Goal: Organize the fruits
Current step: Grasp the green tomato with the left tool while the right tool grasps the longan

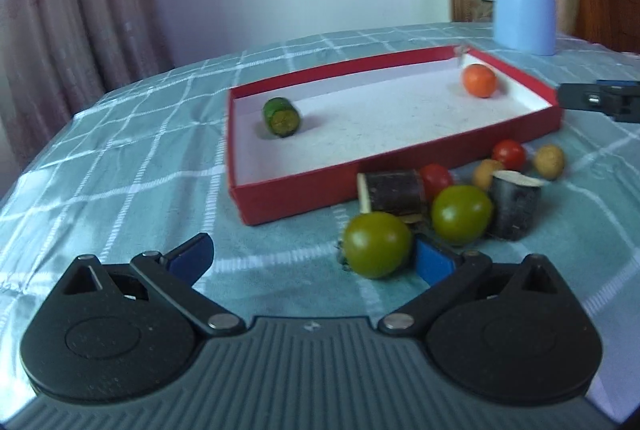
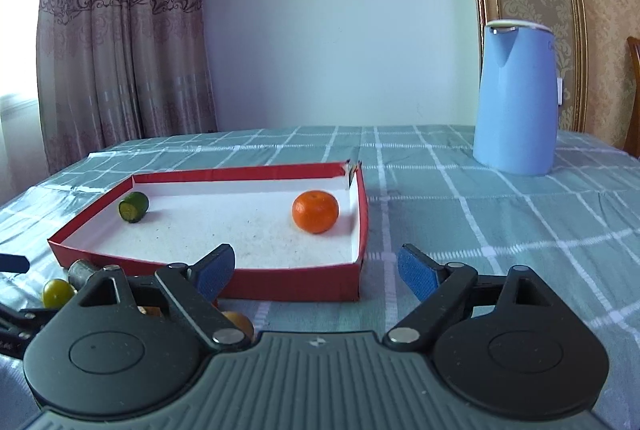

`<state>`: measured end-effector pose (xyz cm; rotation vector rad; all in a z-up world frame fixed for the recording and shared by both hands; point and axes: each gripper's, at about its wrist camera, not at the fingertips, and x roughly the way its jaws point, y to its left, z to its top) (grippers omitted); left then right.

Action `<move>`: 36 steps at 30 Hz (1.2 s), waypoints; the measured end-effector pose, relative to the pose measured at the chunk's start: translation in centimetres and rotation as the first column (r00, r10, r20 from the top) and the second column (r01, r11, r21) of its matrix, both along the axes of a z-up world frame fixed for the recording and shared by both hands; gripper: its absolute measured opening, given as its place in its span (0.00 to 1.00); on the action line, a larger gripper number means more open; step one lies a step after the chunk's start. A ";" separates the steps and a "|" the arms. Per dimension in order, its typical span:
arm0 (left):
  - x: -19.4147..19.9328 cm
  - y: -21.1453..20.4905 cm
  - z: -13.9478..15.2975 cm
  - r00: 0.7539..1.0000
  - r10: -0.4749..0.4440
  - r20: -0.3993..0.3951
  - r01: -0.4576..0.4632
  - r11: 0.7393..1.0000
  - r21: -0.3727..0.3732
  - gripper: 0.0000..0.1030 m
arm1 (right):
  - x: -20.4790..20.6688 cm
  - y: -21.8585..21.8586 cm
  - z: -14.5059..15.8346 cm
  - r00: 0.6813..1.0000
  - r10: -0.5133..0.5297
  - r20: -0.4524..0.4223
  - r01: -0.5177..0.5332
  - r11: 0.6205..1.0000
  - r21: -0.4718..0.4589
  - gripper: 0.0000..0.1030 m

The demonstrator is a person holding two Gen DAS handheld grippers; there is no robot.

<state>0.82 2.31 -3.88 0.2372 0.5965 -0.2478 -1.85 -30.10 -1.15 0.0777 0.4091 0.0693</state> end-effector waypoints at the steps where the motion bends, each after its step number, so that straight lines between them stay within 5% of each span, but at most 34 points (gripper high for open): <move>1: 0.3 0.1 0.0 1.000 -0.001 -0.015 0.001 1.000 -0.015 0.99 | -0.1 0.0 0.0 1.000 0.003 0.002 -0.003 1.000 0.002 0.87; 4: 0.6 0.6 -0.1 0.998 -0.044 -0.046 0.040 0.995 -0.093 0.67 | -0.3 0.1 -0.1 1.000 0.020 -0.008 -0.020 1.000 0.001 0.87; 11: -0.7 -0.6 -0.3 0.988 -0.157 0.014 0.157 0.986 -0.051 0.32 | -0.7 0.5 -0.2 0.998 0.063 -0.027 -0.064 0.998 -0.007 0.87; 15: -0.8 -1.3 -0.3 0.986 -0.162 0.028 0.162 0.987 -0.020 0.32 | -0.6 0.9 -0.4 0.995 0.094 -0.046 -0.095 0.995 -0.016 0.87; 22: -0.1 0.0 -0.3 0.991 -0.137 -0.008 0.135 0.985 -0.109 0.41 | -1.2 1.9 -0.7 0.982 0.166 -0.089 -0.171 0.984 -0.051 0.77; 26: -0.5 -0.4 -0.4 0.990 -0.140 0.011 0.141 0.987 -0.081 0.39 | -1.1 2.5 -1.1 0.971 0.198 -0.134 -0.208 0.976 -0.065 0.73; 30: -0.4 -0.2 -0.4 0.990 -0.142 0.007 0.142 0.986 -0.091 0.39 | -0.3 3.5 -1.6 0.956 0.213 -0.202 -0.236 0.967 -0.098 0.51; 36: -0.1 0.1 -0.3 0.992 -0.126 -0.007 0.124 0.986 -0.111 0.44 | 0.7 4.1 -1.9 0.951 0.211 -0.228 -0.238 0.967 -0.096 0.41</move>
